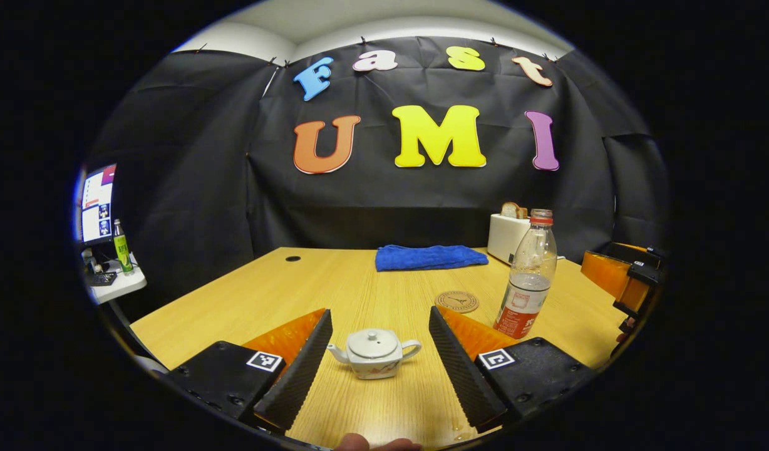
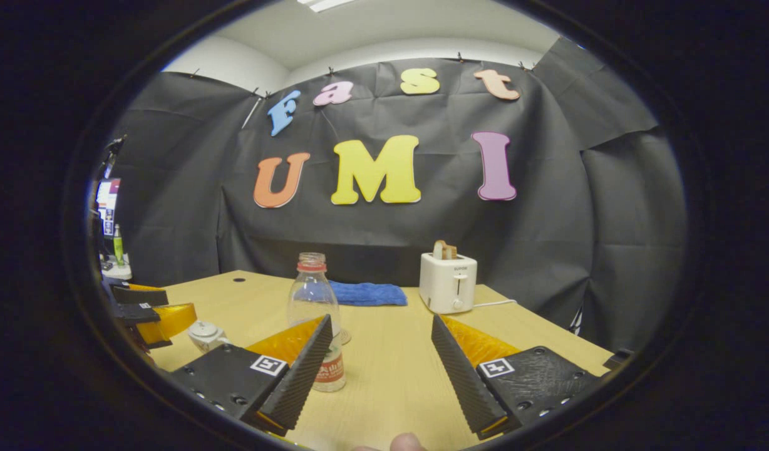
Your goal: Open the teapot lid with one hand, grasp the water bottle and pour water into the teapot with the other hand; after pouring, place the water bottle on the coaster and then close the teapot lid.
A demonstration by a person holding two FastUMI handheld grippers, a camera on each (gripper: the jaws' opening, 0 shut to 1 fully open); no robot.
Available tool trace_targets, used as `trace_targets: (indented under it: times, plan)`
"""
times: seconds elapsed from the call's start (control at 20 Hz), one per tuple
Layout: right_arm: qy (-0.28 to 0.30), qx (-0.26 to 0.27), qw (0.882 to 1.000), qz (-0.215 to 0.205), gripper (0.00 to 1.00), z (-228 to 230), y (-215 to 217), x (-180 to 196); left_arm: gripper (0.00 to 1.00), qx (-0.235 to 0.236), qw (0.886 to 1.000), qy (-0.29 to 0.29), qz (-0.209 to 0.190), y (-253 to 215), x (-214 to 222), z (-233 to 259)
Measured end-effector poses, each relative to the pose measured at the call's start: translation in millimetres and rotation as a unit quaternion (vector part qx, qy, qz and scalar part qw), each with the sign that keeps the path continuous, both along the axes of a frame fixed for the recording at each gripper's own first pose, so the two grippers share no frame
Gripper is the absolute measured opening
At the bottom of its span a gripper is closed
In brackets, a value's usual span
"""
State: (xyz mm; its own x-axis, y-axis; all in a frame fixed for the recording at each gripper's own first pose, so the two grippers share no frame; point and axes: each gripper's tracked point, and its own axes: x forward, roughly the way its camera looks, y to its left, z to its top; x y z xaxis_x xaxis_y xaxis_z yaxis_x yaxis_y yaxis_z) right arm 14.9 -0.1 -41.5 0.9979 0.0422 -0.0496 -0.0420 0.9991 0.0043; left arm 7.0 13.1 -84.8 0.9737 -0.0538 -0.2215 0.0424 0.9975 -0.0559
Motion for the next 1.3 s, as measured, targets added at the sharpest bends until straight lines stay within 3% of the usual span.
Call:
trace_targets:
  times: [0.3, 0.55, 0.6, 0.65, 0.95, 1.15, 1.3]
  plan:
    - [0.01, -0.002, 1.0, -0.013, 0.96, -10.2, -9.4, 7.0, 0.81, 0.006, 0.999, 0.039, -0.007, 3.3, 13.3, -19.9]
    - [0.012, -0.006, 1.0, -0.019, 0.96, -14.5, -14.4, 12.2, 0.59, 0.02, 0.998, 0.055, -0.014, 1.2, 28.4, -28.6]
    - [0.012, -0.007, 1.0, -0.02, 0.96, -14.6, -15.1, 13.0, 0.62, 0.022, 0.998, 0.057, -0.015, 0.5, 31.2, -29.5]
    - [0.012, -0.008, 1.0, -0.021, 0.95, -15.2, -15.2, 13.5, 0.5, 0.025, 0.998, 0.061, -0.015, 0.8, 32.4, -31.4]
    - [0.008, -0.011, 1.0, -0.027, 0.96, -15.0, -23.5, 12.0, 0.25, 0.032, 0.997, 0.073, -0.015, 1.4, 37.4, -37.9]
    - [0.006, -0.009, 1.0, -0.013, 0.96, -15.9, -18.0, 8.6, 0.08, 0.03, 0.997, 0.072, -0.019, 1.9, 38.5, -39.2]
    - [0.002, -0.009, 1.0, 0.021, 0.95, -14.4, -2.6, 3.5, 0.06, 0.028, 0.997, 0.067, -0.024, 3.0, 39.4, -37.1]
